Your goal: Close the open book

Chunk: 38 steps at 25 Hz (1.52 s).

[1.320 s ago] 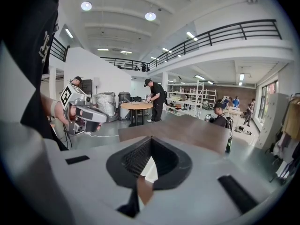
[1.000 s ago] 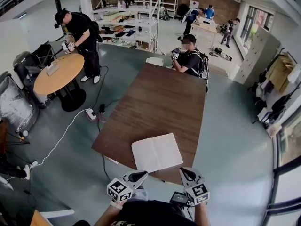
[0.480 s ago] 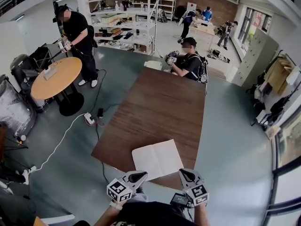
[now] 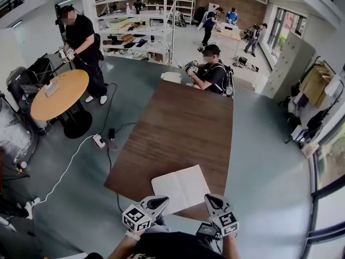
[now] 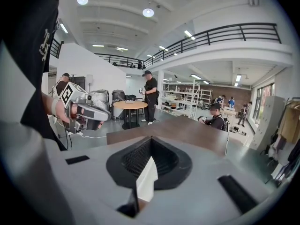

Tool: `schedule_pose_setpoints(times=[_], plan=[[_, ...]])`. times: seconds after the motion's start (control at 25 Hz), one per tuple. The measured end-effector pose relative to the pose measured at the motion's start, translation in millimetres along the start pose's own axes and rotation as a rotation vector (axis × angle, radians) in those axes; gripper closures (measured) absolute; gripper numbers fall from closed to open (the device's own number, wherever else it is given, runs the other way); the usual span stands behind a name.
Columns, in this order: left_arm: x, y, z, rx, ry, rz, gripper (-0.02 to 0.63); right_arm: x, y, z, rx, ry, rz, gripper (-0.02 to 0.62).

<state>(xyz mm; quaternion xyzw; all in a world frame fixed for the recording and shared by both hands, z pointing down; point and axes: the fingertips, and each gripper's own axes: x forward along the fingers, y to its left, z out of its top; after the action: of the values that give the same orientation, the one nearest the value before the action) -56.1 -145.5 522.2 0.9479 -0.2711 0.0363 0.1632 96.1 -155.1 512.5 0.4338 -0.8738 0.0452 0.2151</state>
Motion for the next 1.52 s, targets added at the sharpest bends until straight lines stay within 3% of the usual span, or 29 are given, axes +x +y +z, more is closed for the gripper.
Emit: schedule_pose_setpoints(times=[0.64,1.12,1.52], plan=[[-5,50,13,0.004,0.001,-0.027,0.598,46,4,20,-0.017,0.010,-0.018,0.607],[-15,83,16,0.006,0.000,-0.042,0.598,66,18,21,-0.035,0.081,-0.037,0.607],[-27,92,9,-0.009,0.002,-0.025,0.598,78,29,24,-0.063,0.056,-0.017,0.607]])
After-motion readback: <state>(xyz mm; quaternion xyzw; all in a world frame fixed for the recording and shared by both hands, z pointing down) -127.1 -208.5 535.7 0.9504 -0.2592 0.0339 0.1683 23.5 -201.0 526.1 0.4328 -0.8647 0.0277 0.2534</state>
